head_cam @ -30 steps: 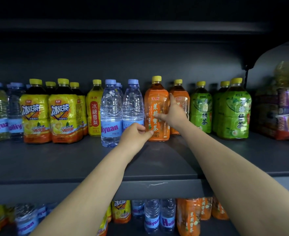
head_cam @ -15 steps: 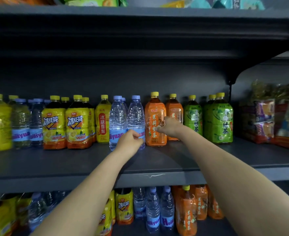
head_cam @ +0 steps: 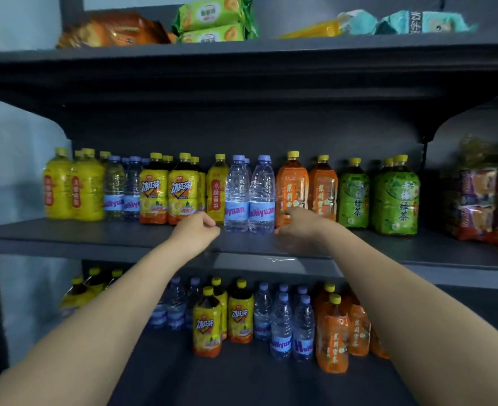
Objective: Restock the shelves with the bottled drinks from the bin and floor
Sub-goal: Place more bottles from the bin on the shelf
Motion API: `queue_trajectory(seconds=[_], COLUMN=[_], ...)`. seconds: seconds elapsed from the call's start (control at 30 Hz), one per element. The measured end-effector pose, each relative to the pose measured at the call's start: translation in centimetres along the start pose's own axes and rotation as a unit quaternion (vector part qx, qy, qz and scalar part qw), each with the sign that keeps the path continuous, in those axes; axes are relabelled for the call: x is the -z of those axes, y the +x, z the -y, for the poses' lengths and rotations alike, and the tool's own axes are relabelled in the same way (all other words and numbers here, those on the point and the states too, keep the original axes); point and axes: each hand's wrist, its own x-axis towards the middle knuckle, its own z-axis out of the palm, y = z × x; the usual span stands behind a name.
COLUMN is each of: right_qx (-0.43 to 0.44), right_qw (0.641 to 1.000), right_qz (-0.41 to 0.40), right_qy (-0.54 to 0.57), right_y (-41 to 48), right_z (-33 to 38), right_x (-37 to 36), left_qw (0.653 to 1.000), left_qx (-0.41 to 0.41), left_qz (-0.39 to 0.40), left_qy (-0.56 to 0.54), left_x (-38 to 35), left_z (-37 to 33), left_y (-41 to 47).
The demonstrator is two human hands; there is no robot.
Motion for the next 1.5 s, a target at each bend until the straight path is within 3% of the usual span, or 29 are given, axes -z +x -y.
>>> queue_trajectory(seconds=[0.2, 0.43, 0.83, 1.3, 1.5], right_qx=[0.096, 0.228, 0.361, 0.473, 0.492], right_qw=[0.995, 0.969, 0.909, 0.82, 0.792], right_qz=[0.03, 0.099, 0.2, 0.322, 0.362], right_qy=[-0.017, -0.006, 0.048, 0.031, 0.008], right_y=[-4.5, -11.2, -25.9, -46.5, -51.2], right_z=[1.5, 4.9, 18.4, 31.8, 34.4], right_x=[-0.9, -3.8, -10.7, -21.1, -25.8], left_qw=[0.994, 0.962, 0.843, 0.745, 0.74], left_qx=[0.051, 0.142, 0.321, 0.514, 0.556], left_qz=[-0.045, -0.055, -0.017, -0.012, -0.012], left_qy=[0.091, 0.229, 0.431, 0.425, 0.378], left_x=[3.3, 6.7, 18.8, 24.6, 24.3], left_z=[0.7, 0.9, 3.7, 7.1, 10.3], left_y=[-7.5, -19.9, -42.2, -66.0, -71.9])
